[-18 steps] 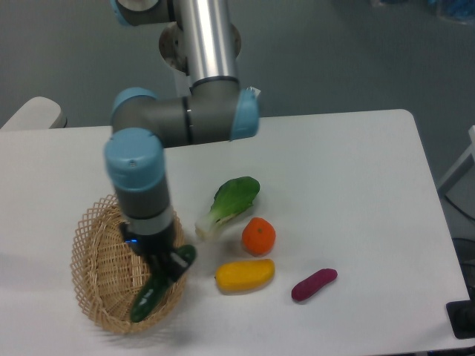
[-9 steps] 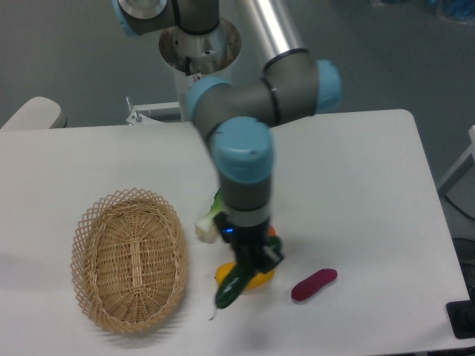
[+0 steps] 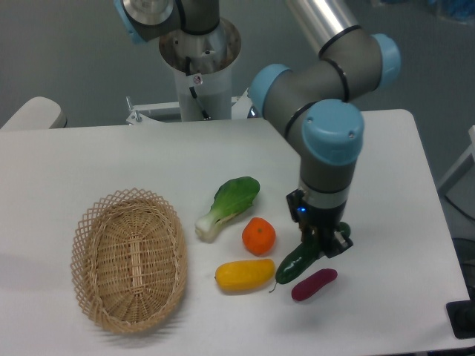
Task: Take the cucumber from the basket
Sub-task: 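Carry the cucumber beside the purple eggplant and lower it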
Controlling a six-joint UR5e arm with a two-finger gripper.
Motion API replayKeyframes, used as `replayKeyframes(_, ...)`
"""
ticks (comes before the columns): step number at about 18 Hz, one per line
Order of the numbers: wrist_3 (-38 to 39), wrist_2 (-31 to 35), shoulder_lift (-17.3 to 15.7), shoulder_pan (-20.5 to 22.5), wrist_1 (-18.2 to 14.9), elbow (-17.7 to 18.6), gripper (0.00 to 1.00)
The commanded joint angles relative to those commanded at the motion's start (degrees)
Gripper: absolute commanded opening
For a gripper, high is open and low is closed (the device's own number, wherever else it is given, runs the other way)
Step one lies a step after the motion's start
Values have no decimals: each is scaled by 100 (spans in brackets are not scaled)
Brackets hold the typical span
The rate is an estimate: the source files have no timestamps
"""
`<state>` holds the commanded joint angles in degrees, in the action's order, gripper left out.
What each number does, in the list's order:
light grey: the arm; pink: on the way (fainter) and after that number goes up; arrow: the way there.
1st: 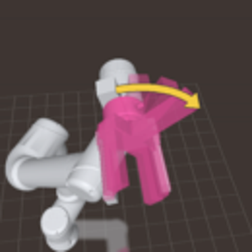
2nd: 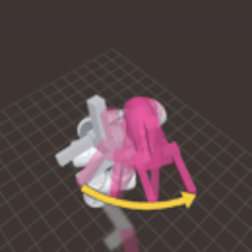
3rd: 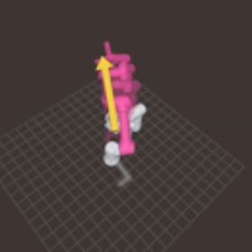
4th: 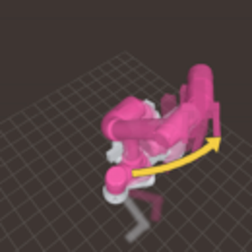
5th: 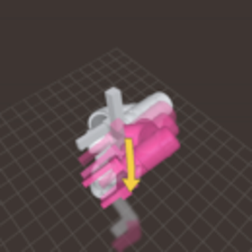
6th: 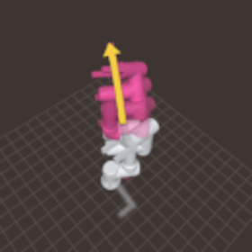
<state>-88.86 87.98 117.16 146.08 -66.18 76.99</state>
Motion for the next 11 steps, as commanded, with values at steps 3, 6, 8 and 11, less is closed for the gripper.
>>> replayKeyframes(3, 0, 9, 26, -26, 0, 9, 33)
replayKeyframes(6, 0, 9, 18, -44, 0, 26, 33)
replayKeyframes(8, 0, 9, 18, -44, 0, 26, 33)
replayKeyframes(11, 0, 9, 18, -44, -9, 17, 33)
